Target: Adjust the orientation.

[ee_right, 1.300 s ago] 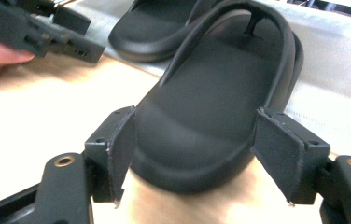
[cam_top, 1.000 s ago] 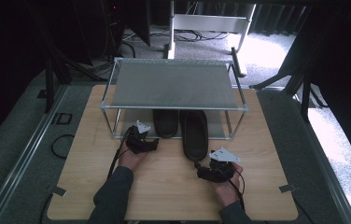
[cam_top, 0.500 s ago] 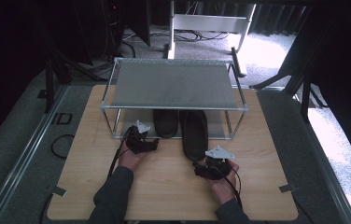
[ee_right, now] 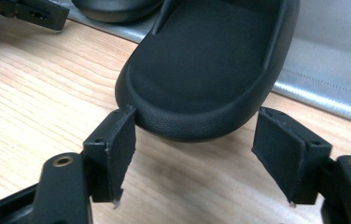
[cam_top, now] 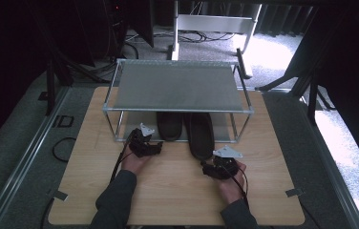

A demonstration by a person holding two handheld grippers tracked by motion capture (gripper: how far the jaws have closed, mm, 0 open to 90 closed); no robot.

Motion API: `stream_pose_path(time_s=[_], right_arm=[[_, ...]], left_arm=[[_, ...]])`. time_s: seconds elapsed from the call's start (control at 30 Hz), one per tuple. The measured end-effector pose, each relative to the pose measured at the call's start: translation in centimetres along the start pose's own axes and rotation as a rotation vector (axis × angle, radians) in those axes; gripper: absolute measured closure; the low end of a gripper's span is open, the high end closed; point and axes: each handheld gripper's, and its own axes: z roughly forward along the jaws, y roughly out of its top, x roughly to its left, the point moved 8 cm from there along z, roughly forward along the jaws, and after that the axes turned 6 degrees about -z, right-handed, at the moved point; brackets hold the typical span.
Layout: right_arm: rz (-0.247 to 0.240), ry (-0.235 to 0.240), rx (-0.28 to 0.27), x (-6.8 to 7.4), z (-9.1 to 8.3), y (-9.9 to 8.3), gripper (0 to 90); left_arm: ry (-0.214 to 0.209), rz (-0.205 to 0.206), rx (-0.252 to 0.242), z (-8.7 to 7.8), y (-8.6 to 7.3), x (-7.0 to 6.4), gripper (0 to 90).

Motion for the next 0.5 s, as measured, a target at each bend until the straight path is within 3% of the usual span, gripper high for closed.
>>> stream_pose_path(time_s=[0.5], right_arm=[[-0.030, -0.004, 0.001, -1.6, 1.7, 1.0, 33.9]], left_arm=[[0.003, 0.002, 0.000, 0.0, 0.0, 0.0, 26.0]])
